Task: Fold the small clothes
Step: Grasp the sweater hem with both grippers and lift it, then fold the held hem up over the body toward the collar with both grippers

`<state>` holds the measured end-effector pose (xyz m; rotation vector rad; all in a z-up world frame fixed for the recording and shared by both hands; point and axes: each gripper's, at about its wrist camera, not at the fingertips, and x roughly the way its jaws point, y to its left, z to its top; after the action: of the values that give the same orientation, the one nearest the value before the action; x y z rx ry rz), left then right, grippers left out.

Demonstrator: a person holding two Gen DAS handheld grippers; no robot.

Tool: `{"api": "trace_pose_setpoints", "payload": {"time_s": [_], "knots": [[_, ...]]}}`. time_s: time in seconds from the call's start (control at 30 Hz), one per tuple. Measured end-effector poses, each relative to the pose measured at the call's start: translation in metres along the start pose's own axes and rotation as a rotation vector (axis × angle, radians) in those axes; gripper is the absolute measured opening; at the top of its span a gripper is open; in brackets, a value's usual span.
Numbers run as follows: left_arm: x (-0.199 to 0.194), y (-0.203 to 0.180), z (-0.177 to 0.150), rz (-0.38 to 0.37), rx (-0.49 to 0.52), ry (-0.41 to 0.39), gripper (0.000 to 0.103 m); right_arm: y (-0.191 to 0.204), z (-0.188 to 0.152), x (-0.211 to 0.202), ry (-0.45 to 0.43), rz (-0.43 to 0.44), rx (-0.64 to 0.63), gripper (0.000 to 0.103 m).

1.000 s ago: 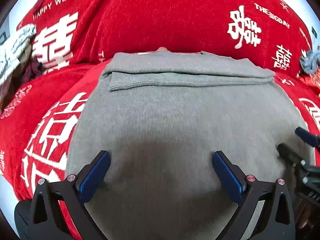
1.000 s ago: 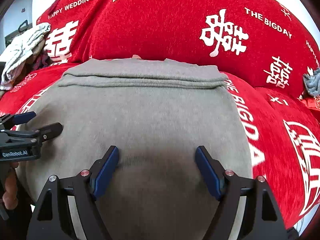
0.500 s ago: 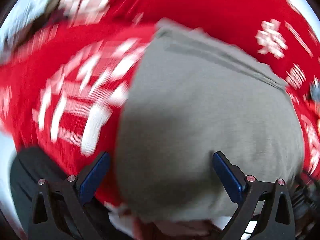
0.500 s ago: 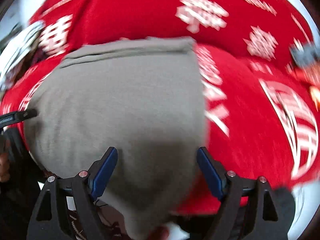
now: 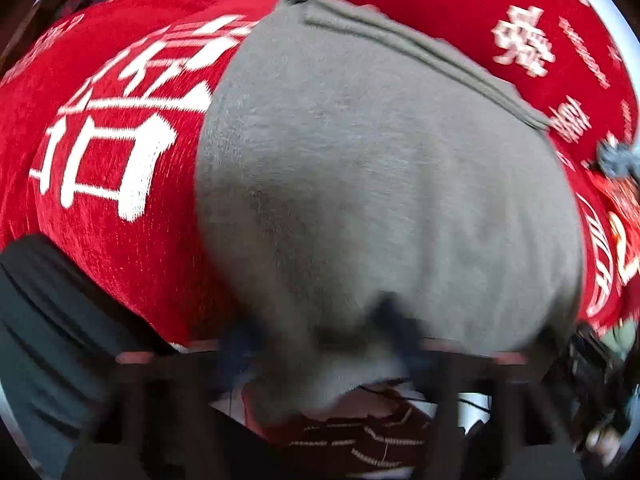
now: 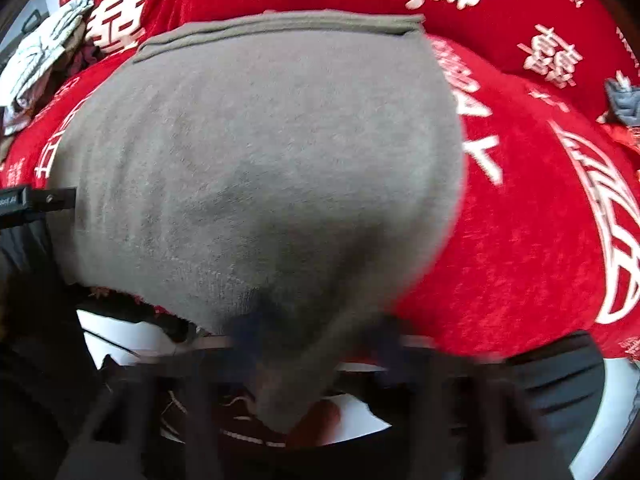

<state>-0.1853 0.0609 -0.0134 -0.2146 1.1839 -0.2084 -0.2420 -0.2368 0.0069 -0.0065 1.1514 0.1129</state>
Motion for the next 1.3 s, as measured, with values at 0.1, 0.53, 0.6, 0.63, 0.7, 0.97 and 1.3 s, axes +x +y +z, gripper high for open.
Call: {"api": "trace_pose_setpoints", "payload": {"time_s": [0.1,0.53,0.6,0.63,0.7,0.97,1.3], "knots": [[-0.013,-0.004,0.0,-0.031,0.032,-0.02,0.016,-0.007,0.001,-0.006,-0.011,0.078,0.026,0.013],[-0.062,-0.007,0.059,-0.125,0.04,-0.221,0.016,-0.029,0.05,-0.07,-0.268,0.303,0.084,0.011],[-0.063,-0.007,0.077,-0.113,0.037,-0.261,0.016,-0.034,0.065,-0.074,-0.317,0.315,0.109,0.011],[-0.061,-0.007,0.085,-0.115,0.032,-0.27,0.016,-0.034,0.074,-0.074,-0.335,0.319,0.12,0.011],[-0.053,-0.006,0.106,-0.121,0.012,-0.269,0.016,-0.039,0.086,-0.073,-0.367,0.321,0.149,0.01],[0.014,0.007,0.141,-0.072,-0.053,-0.173,0.017,-0.064,0.138,-0.005,-0.293,0.258,0.253,0.01],[-0.017,0.014,0.108,-0.18,-0.072,-0.223,0.092,-0.064,0.103,-0.007,-0.274,0.278,0.283,0.067]]}}
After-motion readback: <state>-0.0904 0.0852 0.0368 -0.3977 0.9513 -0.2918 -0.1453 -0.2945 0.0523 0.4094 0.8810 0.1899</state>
